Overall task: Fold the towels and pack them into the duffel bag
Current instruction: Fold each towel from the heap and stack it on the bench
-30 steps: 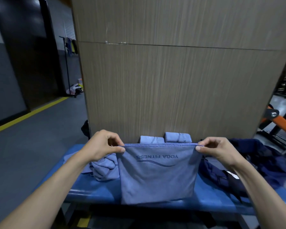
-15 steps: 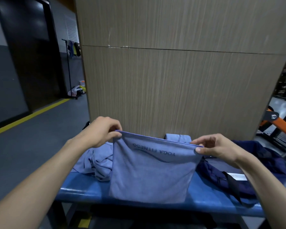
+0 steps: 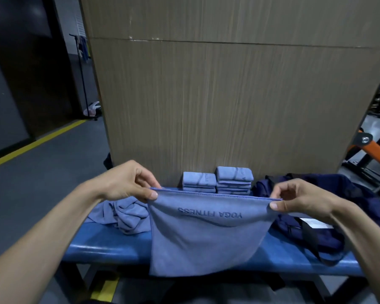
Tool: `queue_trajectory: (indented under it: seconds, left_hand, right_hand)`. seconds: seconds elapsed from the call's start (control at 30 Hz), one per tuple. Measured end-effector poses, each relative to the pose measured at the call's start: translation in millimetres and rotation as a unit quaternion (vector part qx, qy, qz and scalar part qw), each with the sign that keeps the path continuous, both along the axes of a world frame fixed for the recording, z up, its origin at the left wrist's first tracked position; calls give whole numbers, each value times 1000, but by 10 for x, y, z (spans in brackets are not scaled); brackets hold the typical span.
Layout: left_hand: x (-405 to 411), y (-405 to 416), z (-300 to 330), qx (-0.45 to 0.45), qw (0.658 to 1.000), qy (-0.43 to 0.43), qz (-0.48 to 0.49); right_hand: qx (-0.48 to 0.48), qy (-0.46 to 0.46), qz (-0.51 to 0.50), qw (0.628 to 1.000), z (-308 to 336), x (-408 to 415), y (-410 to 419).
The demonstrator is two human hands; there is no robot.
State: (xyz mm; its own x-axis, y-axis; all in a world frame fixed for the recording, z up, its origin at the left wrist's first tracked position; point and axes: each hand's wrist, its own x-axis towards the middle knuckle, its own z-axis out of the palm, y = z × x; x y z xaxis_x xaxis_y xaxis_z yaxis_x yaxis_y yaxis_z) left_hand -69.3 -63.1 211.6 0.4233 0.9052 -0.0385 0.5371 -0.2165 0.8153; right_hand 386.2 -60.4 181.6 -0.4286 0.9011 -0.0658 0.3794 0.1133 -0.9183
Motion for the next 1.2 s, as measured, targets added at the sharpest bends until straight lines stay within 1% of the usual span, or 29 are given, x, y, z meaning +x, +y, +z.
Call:
queue_trajectory:
  seconds: [0.13,0.17,0.23,0.27,0.33,0.43,0.53,0.6,0.7,0.77,0.83,0.93,1.03,1.1,1.2]
  left_hand:
    - [-4,134,-132,-89,993,25,-69]
    - [-2,187,-187,-102,992,21,-71]
    - [34,321,-320,-109,993,1,-46]
    - [70,396,-380,-97,995,-8,-24]
    - [155,548,-457,-32,999,-9,14]
    - [266,726,-444,93,994,-26,56]
    - [313,807,-339,178,979,-57,84]
    - [335,801,-278,216,970,-75,84]
    - [352,706,-320,224,968,-85,78]
    - [330,634,-515,216,972,-65,67]
    - [269,571,-867,189,980,-42,48]
    - [210,378,-1538,78,996,-30,17]
    - [205,133,-2083,-13,1000,-24,-2]
    - [209,44,-2203,-59,998,-22,-19]
    - [208,27,-2156,-101,994,-26,-28]
  right_hand:
    - [-52,-14,35,998,-102,90,100]
    - [-67,-25,48,996,-124,97,130]
    - [-78,-45,46,995,-175,76,215]
    - [-82,-41,28,995,-206,65,286]
    - [-59,-25,-22,998,-232,26,440]
    - [39,1,-89,995,-217,21,675]
    - [104,54,-121,986,-171,67,798]
    - [128,72,-124,981,-157,84,796]
    - [136,95,-122,979,-276,81,745]
    - [123,106,-119,980,-505,75,689]
    - [99,88,-99,986,-832,78,613]
    - [40,37,-87,995,-1405,101,456]
    - [-25,-29,-59,998,-1855,115,243]
    - [-56,-50,-40,996,-1978,151,161]
    - [-83,-56,-30,995,-1939,187,134]
